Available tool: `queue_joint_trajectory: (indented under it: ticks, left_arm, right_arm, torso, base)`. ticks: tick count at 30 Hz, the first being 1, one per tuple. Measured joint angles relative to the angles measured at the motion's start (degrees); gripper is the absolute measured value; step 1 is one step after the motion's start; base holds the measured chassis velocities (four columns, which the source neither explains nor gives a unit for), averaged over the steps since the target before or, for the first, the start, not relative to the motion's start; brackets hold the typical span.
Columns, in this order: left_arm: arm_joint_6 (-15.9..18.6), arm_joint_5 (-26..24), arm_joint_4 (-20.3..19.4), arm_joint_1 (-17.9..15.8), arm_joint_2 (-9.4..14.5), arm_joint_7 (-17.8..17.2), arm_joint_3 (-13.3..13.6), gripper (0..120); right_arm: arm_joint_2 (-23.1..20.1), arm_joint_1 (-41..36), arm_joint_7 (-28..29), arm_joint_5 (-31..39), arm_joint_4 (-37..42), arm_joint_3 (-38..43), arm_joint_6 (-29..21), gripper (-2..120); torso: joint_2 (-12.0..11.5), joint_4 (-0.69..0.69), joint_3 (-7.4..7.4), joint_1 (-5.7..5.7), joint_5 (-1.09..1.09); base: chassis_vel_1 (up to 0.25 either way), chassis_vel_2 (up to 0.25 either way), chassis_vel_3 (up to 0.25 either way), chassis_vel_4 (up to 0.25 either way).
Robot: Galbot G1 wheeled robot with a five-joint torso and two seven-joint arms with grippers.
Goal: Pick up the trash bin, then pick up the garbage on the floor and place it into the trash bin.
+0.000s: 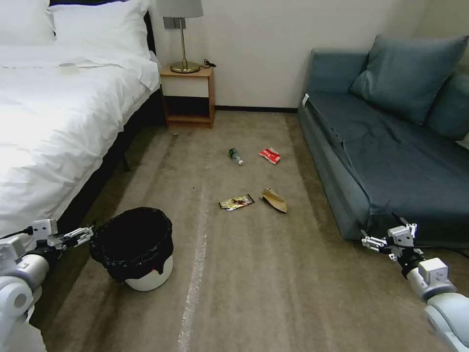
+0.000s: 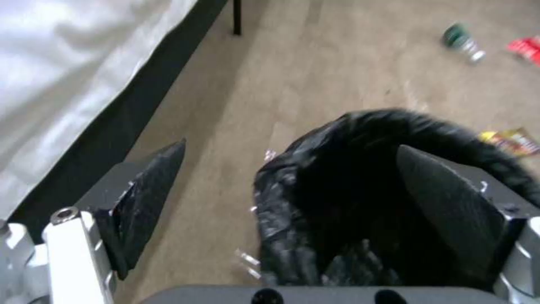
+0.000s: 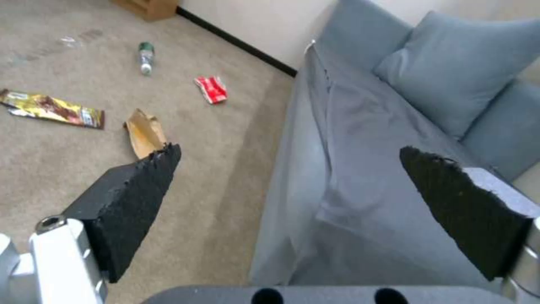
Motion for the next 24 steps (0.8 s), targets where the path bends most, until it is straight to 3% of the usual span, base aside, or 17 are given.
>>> queue_joint_trajectory:
  ticks: [2,6,8,9,11,12,14,21,24]
  left_arm:
    - [2.21,-0.24,3.32,-2.30,1.89,0.15,1.77,100]
    - [3.10,-0.32,5.56,-4.62,2.84,0.47,3.54,100]
    - [3.14,-0.34,8.58,-9.13,3.16,0.74,6.94,100]
    - [3.14,-0.34,8.58,-9.13,3.16,0.74,6.94,100]
    - [3.14,-0.33,10.76,-13.20,2.98,0.79,10.54,100]
    - [3.14,-0.33,10.76,-13.20,2.98,0.79,10.54,100]
    - [3.14,-0.01,12.65,-16.36,2.42,0.86,13.92,100]
    - [3.03,2.05,16.41,-20.09,1.05,1.60,18.20,100]
    - [2.94,2.61,17.04,-20.47,0.85,1.76,18.69,100]
  right_arm:
    - [0.52,-0.68,0.17,-0.90,0.00,0.60,-0.14,100]
    - [1.13,-1.01,0.41,-1.34,0.16,0.92,-0.31,100]
    - [2.10,-1.32,0.71,-1.99,0.37,1.17,-0.58,100]
    - [2.10,-1.32,0.71,-1.99,0.37,1.17,-0.58,100]
    - [2.78,-1.76,0.86,-2.45,0.57,1.44,-0.70,100]
    - [2.78,-1.76,0.86,-2.45,0.57,1.44,-0.70,100]
    - [3.21,-2.26,0.91,-2.81,0.73,1.79,-0.71,100]
    - [3.36,-2.45,1.03,-2.68,0.66,2.97,-0.77,100]
    - [3.37,-2.38,1.07,-2.63,0.51,3.13,-0.78,100]
  torso:
    - [0.00,0.01,0.00,0.00,0.00]
    - [0.00,0.02,0.00,0.00,0.01]
    - [0.00,0.02,0.00,0.00,0.01]
    - [0.00,0.02,0.00,0.00,0.01]
    - [0.00,0.00,0.00,0.00,0.01]
    - [0.00,0.00,0.00,0.00,0.01]
    - [0.00,-0.01,0.00,0.00,0.01]
    - [0.00,0.01,0.00,0.00,0.01]
    - [0.00,0.01,0.01,0.00,0.01]
  base:
    - [0.000,0.000,0.000,0.000]
    - [0.000,0.000,0.000,0.000]
    - [0.000,0.000,0.000,0.000]
    - [0.000,0.000,0.000,0.000]
    - [0.000,0.000,0.000,0.000]
    - [0.000,0.000,0.000,0.000]
    - [0.000,0.000,0.000,0.000]
    - [0.000,0.000,0.000,0.000]
    - [0.000,0.000,0.000,0.000]
